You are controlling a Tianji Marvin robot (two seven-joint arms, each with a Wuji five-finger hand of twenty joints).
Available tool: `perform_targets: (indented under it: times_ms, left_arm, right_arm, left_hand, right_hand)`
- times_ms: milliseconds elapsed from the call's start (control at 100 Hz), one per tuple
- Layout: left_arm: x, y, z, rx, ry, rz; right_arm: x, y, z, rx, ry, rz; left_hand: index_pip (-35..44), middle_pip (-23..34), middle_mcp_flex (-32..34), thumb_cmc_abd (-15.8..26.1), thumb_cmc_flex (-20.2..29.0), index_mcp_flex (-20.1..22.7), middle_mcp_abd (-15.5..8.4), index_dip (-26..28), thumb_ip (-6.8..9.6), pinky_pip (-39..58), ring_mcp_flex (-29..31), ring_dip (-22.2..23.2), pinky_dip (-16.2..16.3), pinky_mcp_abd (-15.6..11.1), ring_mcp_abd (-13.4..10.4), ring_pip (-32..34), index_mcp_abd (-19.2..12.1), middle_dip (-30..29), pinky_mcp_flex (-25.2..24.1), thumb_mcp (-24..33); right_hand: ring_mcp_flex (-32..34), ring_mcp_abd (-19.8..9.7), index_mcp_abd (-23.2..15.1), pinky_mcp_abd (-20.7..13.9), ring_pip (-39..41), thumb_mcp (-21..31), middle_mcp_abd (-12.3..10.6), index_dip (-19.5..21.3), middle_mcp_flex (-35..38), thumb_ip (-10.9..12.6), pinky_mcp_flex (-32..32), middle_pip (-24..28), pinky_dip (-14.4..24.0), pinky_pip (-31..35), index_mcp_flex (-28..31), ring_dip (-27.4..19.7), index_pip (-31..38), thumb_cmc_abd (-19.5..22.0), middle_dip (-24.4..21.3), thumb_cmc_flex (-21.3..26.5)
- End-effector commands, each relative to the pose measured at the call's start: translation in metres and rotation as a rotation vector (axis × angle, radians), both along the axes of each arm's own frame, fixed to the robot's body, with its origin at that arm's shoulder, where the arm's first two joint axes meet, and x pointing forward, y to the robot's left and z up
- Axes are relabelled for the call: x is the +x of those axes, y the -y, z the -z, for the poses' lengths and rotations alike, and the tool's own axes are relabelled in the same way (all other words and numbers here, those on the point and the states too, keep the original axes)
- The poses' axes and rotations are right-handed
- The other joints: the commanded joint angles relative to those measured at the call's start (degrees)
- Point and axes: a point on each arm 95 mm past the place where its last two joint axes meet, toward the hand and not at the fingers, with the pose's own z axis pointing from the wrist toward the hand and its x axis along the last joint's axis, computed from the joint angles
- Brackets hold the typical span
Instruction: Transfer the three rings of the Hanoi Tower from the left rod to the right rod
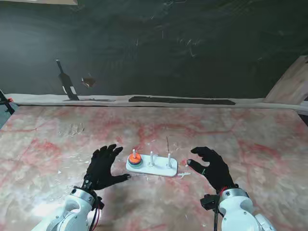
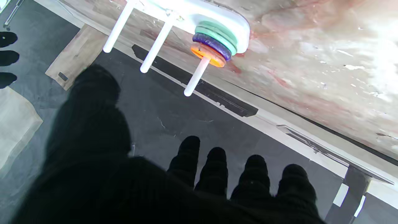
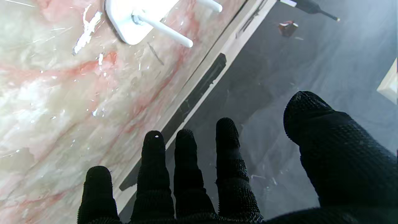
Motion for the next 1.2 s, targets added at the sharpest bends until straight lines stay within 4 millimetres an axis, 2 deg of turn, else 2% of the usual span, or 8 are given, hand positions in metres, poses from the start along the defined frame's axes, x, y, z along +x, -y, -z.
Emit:
perform_targets:
  times_ms: [0,530,970,1190]
  left_arm:
    - [0.000,0.001,0.000,-0.004,-0.005,0.007]
    - [0.003,0.003,0.002,-0.003,-0.020,0.021]
    - [0.007,0.007,0.003,0.004,-0.032,0.041]
    - [0.015,0.003,0.009,0.031,-0.045,0.022]
  right_arm:
    - [-0.002,-0.002,0.001,0.007,-0.006,-0.005]
    - [0.000,-0.002,0.001,0.020,-0.009,-0.007]
    - [-0.003,0.000,0.001,0.019,-0.014,-0.016]
    - [-0.005,0.000,0.001,0.023,-0.017,-0.022]
  left_hand:
    - [0.77,0.86,-0.84,0.72,-0.15,0.03,0.15,-0.75,-2.33,0.05,-0.48,0.56,0.61,-0.36,-0.13,0.65,0.01,0.78,-0.53,-0.98]
    - [1.38,1.17,-0.88,1.22,0.12,0.01,0.11,-0.92,-2.37,0.25,-0.42,1.49,1.26,-0.32,-0.07,0.95,-0.26,1.61,-0.56,-1.14]
    - [0.86,1.09,-0.96,1.23,0.11,-0.36,0.41,-1.29,-2.33,0.51,-0.25,1.89,1.93,-0.33,-0.24,1.49,-0.46,1.88,-0.63,-1.32]
    - [-0.30,0.78,-0.73,-1.70,0.55,-0.62,1.03,-1.51,-2.04,0.73,-0.19,1.74,2.38,-0.75,-1.07,1.37,-1.14,1.10,-0.57,-1.30]
  right_hand:
    - [1.03,0.30,-1.42,0.21,0.30,-1.68,-0.03,0.58,0.88,0.83,-0.35,-0.17,-1.14,1.28,1.71,-0.14,-0.48,0.75,-0.09,-0.08]
    - [1.26,0.37,-1.46,0.28,0.41,-2.79,0.00,0.76,0.84,1.01,-0.47,-0.18,-2.25,2.07,1.01,-0.07,-0.73,1.96,-0.05,0.03]
    - [1.63,0.27,-1.65,0.29,0.64,-2.60,-0.10,0.84,0.58,1.05,-0.36,-0.14,-2.72,2.88,0.13,0.05,-0.74,1.28,-0.02,0.17]
    - [1.61,0.23,-1.67,0.35,0.58,-2.52,-0.06,0.85,0.56,1.02,-0.42,-0.14,-2.96,3.18,0.29,0.03,-0.66,1.25,-0.03,0.07]
